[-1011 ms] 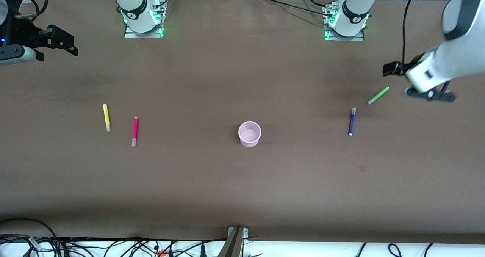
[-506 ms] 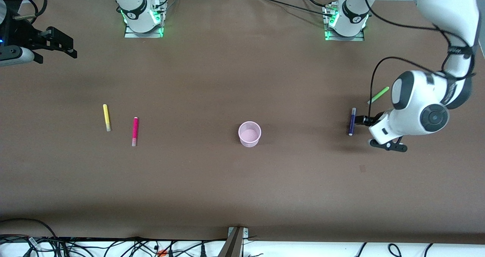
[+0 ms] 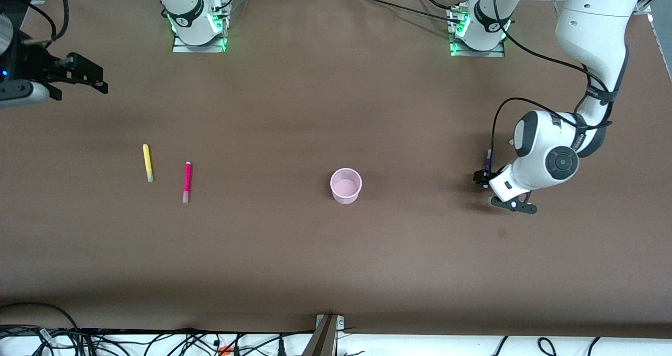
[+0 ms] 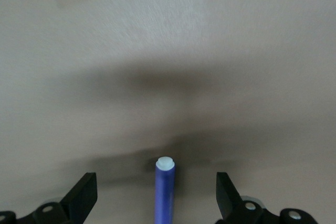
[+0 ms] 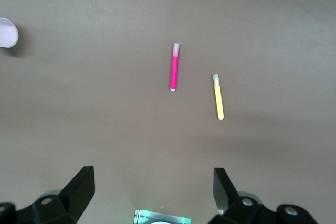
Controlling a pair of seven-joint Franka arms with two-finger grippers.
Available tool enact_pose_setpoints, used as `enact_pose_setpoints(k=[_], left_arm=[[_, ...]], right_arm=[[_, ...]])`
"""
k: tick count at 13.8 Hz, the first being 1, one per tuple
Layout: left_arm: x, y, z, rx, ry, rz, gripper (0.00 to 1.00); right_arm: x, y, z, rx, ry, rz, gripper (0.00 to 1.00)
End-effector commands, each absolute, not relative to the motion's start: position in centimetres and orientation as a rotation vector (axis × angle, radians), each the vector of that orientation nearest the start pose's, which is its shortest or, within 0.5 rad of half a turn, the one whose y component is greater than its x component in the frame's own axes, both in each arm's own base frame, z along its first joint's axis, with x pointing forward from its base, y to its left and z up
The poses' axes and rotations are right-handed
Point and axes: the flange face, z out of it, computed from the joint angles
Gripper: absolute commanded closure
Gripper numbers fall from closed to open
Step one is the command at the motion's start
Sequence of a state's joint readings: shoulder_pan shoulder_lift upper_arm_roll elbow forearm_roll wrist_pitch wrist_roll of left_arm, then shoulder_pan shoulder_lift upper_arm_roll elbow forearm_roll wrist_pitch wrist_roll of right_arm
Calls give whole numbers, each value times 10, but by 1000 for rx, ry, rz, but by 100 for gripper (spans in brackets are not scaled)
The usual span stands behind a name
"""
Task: Organize pens into pink holder with both arms
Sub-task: 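Grasp the blue pen with the left gripper while the right gripper reaches out, then carry the blue pen toward the cup while the right gripper grasps the pink pen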
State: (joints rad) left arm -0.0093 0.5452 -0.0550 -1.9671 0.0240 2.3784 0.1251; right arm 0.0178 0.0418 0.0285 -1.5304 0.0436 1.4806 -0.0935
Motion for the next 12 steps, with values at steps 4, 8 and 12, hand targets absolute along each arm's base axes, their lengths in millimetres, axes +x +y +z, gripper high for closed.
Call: enact_pose_setpoints(k=[4,8,12], left_arm=[[582,-45,177,-3122,388,210,59],[584,-46,183,-3118,398,198,100],[598,-71,249,-3111,513,123,100]], right_arm=[[581,32,578,-3087,-242,205,0],[600,28,509,-3055,-213,384,0],[597,37,436,-3079,-28,395,0]])
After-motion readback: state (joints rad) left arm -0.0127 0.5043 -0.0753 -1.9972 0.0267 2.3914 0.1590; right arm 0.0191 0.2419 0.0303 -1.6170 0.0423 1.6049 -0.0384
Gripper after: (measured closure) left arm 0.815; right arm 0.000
